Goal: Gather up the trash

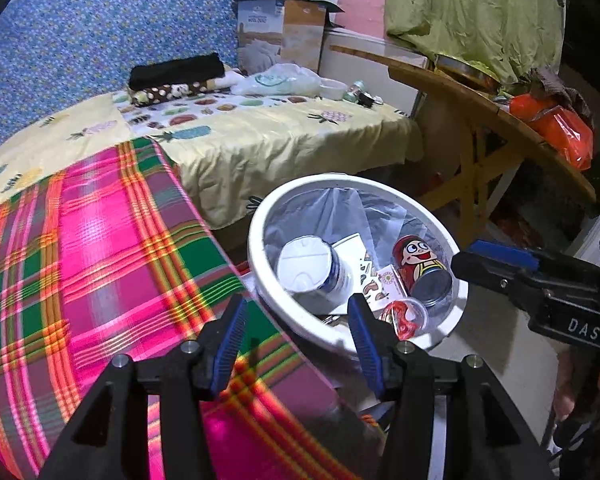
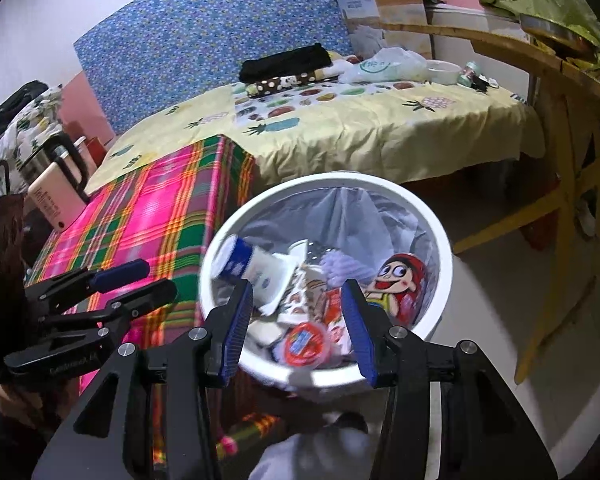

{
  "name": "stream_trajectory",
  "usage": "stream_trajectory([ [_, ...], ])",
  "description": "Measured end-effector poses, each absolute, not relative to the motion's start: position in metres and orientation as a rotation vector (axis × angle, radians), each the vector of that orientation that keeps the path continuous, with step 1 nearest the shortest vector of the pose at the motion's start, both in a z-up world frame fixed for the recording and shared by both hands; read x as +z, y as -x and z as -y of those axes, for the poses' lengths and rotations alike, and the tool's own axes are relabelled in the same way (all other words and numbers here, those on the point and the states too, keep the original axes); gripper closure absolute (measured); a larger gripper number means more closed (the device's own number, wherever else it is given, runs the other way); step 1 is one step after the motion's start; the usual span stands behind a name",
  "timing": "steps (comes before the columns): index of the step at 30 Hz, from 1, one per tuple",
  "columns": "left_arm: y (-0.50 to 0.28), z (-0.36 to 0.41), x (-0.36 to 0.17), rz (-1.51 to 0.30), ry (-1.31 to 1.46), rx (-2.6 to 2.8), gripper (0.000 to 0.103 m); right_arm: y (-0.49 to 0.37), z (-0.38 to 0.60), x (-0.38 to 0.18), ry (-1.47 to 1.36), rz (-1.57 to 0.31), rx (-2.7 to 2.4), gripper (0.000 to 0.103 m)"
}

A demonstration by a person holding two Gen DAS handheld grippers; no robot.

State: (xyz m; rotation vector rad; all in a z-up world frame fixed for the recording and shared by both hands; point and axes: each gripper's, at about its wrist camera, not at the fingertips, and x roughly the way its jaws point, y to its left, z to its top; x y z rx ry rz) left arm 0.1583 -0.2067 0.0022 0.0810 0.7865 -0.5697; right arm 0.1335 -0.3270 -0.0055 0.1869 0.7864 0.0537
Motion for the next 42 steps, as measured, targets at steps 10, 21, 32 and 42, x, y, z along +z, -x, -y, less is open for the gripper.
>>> stream_trajectory([
  [10, -0.123, 0.172, 0.014, -0.742, -0.044, -0.492, 0.049, -0.11, 0.303, 0.002, -0.142, -0.76, 0.084, 0.056],
  [21, -0.087, 0.146, 0.014, -0.713, -0.03, -0.426, 0.049, -0.084, 0.28, 0.004, -0.109, -0.741, 0.123, 0.056],
  [32, -0.059, 0.123, 0.015, -0.7, -0.014, -0.385, 0.049, -0.064, 0.267, 0.005, -0.081, -0.735, 0.14, 0.056],
  [42, -0.051, 0.125, 0.018, -0.688, -0.025, -0.378, 0.049, -0.058, 0.264, 0.005, -0.083, -0.732, 0.135, 0.056],
])
